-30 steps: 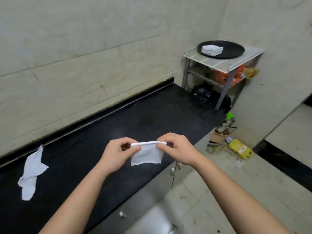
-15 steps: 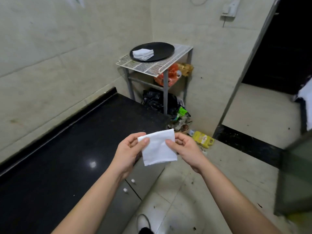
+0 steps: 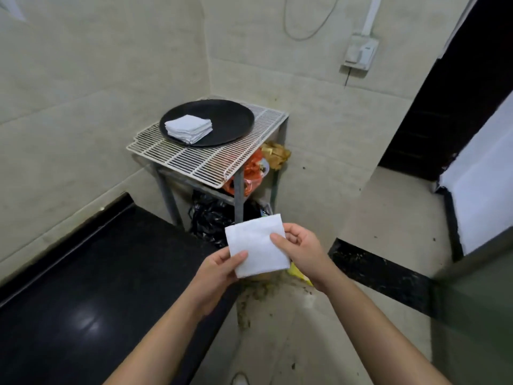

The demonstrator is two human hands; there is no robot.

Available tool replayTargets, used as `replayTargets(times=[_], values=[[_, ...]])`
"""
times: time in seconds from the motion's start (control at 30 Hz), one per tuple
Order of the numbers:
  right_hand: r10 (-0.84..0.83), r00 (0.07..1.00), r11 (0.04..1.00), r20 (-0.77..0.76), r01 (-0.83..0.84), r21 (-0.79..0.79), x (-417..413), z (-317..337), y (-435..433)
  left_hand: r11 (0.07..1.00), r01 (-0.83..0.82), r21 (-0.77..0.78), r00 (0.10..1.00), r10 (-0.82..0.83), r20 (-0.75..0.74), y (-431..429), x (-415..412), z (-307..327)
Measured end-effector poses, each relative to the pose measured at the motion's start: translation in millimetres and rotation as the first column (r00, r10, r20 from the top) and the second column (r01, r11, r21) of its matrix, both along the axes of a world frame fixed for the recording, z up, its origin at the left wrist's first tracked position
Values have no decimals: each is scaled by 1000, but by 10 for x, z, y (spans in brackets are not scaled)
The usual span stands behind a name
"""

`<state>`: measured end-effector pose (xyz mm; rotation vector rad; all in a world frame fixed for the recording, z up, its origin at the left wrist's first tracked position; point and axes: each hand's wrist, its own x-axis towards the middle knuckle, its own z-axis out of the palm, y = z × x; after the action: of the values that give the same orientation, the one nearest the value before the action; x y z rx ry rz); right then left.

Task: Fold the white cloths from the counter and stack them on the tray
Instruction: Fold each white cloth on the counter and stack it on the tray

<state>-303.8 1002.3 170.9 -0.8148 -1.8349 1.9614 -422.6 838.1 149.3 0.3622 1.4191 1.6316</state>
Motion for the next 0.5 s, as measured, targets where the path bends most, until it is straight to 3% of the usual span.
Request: replayTargets(times=[0.13, 0.27, 0.5], values=[[-15, 999, 993, 29, 11, 121, -543, 238, 531, 1000, -4, -24, 993, 1, -117, 499, -606, 269], [25, 999, 992, 30, -28, 126, -935, 454, 902, 1000, 24, -14, 984, -26, -174, 841, -981, 488], [101, 994, 982, 32, -105, 156, -1862, 647, 1466, 987, -162, 10, 972, 161, -174, 1297, -1686, 666]])
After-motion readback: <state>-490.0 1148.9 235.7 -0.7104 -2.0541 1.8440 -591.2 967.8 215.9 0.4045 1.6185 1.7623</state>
